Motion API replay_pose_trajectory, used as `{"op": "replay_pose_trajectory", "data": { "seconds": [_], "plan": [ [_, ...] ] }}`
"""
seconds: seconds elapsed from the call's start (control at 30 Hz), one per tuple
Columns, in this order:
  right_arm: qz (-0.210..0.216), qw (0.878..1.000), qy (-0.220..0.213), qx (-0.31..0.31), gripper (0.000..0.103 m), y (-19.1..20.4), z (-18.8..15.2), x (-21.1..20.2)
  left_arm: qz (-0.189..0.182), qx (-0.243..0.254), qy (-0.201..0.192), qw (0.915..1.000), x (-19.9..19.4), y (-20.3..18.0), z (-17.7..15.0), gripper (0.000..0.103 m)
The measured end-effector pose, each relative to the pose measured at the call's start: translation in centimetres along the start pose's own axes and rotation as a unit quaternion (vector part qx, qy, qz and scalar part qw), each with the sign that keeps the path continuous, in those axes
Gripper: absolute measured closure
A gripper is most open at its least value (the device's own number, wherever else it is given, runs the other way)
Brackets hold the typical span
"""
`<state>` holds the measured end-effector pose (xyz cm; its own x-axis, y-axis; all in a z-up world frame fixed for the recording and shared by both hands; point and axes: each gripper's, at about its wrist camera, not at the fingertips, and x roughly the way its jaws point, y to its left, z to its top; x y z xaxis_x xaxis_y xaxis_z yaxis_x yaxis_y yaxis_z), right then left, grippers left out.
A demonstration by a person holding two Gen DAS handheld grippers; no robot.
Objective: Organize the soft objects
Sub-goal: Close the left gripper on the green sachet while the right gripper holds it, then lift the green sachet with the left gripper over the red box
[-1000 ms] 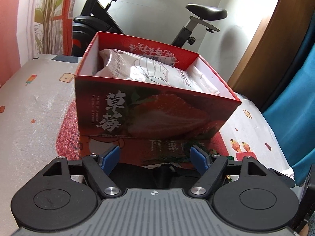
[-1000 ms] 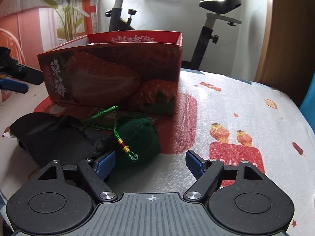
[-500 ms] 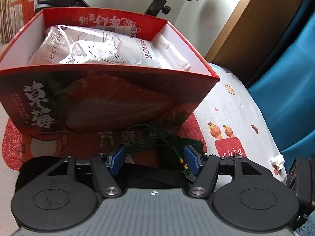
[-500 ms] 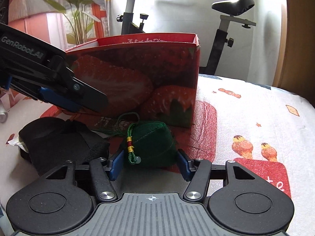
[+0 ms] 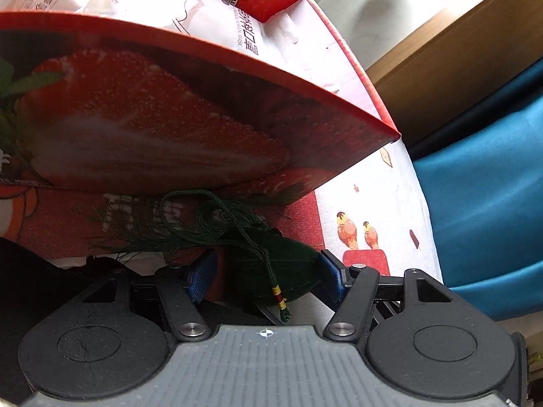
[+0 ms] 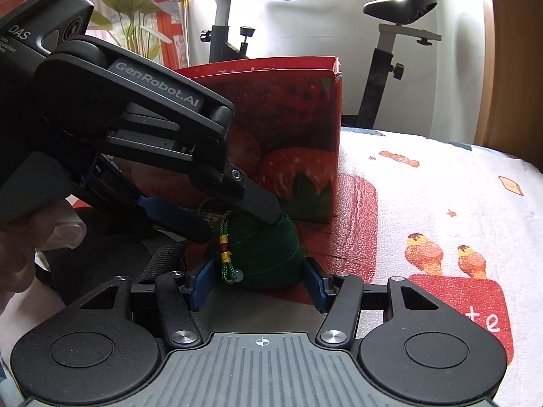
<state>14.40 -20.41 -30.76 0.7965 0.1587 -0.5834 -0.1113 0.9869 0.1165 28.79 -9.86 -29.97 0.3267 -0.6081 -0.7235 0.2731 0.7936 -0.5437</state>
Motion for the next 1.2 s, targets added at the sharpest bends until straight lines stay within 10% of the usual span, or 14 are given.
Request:
{"op": "replay_pose_trajectory", "data": {
  "seconds": [0.5, 1.2],
  "plan": [
    [-0.006, 1.0, -0.011, -0.009, 0.054, 0.4, 1.7, -1.1, -0.032, 0.023, -0.037, 0.9985, -1.3, -2.2, -0.4, 0.039],
    [-0.009, 0.991, -0.081, -0.107, 0.054, 4.7, 12.4, -6.5, -0.089, 0.042, -0.164, 0.9816, -12.4, -4.3, 3.4, 0.041]
  ]
}}
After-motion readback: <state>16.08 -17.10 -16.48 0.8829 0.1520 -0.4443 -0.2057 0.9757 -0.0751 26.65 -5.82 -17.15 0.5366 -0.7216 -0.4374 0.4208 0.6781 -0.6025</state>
